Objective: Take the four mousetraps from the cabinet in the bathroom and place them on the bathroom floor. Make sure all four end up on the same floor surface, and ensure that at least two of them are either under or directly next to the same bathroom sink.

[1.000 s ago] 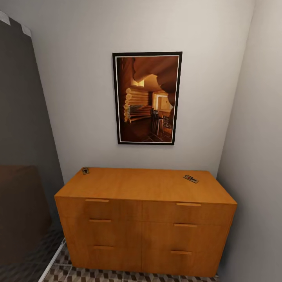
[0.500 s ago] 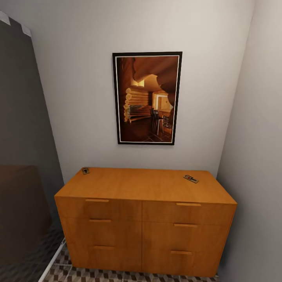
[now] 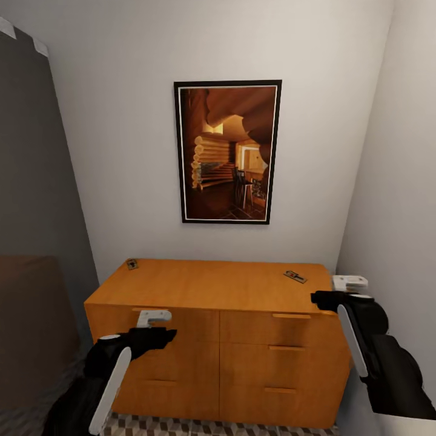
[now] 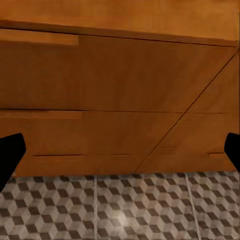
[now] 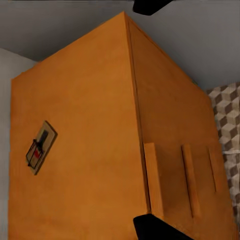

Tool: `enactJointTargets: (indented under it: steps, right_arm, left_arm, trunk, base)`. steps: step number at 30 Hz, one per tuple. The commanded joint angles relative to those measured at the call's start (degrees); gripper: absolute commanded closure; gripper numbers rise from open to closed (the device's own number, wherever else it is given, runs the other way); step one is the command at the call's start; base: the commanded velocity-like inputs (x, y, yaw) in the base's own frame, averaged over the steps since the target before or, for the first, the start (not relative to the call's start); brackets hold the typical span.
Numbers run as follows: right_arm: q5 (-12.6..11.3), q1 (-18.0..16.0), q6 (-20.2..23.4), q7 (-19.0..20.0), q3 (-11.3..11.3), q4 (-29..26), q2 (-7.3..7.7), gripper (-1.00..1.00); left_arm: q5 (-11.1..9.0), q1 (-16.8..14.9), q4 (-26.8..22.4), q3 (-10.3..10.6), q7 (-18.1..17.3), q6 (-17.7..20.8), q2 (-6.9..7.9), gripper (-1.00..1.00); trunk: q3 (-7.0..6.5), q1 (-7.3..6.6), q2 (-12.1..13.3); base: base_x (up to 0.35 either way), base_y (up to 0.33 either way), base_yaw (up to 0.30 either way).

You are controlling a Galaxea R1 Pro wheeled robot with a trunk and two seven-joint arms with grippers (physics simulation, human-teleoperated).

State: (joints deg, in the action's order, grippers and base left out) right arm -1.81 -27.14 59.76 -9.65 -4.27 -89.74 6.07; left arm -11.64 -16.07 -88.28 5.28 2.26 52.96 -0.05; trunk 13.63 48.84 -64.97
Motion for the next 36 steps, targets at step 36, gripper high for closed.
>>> enactJointTargets:
  steps: [36]
  right_arm:
    - [0.35, -14.95, 0.24, -0.62, 0.31, 0.46, -1.17, -1.0]
  left_arm:
    - [0.21, -15.3, -0.04, 0.12, 0.66, 2.63, -3.58, -1.0]
  trunk:
    - [0.09, 0.01, -0.06]
  base:
    - [0.034, 0.0, 0.0]
